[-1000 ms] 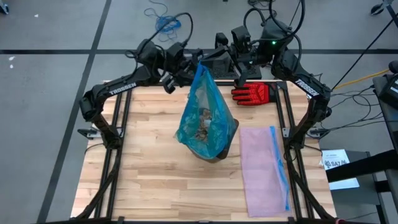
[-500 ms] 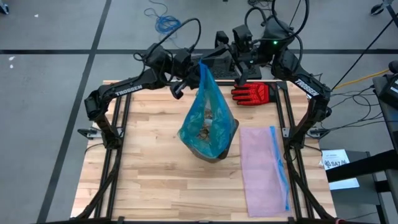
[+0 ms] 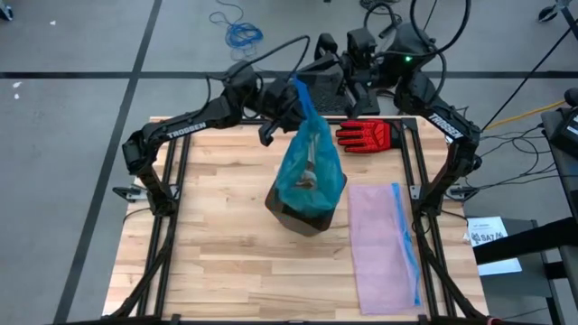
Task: Place trash/remove bag and relplace
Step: Remove the blue trash bag from the trash bin
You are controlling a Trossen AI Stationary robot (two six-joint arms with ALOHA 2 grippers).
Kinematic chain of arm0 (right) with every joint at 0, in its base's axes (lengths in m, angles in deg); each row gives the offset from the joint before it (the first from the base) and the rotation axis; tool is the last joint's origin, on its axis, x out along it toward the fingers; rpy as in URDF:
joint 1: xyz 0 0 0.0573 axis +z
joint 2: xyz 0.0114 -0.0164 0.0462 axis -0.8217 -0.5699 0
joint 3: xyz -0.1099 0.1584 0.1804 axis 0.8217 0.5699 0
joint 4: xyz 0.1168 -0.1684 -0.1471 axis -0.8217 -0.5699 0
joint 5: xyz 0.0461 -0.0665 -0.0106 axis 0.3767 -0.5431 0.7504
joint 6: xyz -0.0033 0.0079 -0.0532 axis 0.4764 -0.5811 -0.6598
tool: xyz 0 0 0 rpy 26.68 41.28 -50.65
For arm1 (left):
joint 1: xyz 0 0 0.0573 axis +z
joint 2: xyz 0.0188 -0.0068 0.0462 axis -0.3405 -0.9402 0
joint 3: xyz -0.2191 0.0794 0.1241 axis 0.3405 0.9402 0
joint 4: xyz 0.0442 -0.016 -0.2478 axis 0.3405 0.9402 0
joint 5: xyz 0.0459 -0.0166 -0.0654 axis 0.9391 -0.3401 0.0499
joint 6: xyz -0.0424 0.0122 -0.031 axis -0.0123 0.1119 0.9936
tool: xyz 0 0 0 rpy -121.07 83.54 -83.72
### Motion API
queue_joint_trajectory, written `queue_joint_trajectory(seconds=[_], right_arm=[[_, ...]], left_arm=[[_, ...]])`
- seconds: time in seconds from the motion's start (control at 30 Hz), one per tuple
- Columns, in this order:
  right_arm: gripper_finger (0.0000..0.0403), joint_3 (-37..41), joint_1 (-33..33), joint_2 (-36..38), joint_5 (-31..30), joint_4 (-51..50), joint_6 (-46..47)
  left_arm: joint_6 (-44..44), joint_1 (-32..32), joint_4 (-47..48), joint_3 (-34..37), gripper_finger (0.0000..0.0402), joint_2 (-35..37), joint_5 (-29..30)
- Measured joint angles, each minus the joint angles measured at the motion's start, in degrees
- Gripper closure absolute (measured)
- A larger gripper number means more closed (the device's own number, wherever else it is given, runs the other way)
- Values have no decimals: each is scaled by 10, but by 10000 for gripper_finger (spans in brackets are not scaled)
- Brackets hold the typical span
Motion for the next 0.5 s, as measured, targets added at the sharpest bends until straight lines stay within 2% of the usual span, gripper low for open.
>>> queue_joint_trajectory(seconds=[0.5], right_arm=[[403,0,-14,1,-2,-1,-3]], left_arm=[[1,15,29,68,401,0,3]])
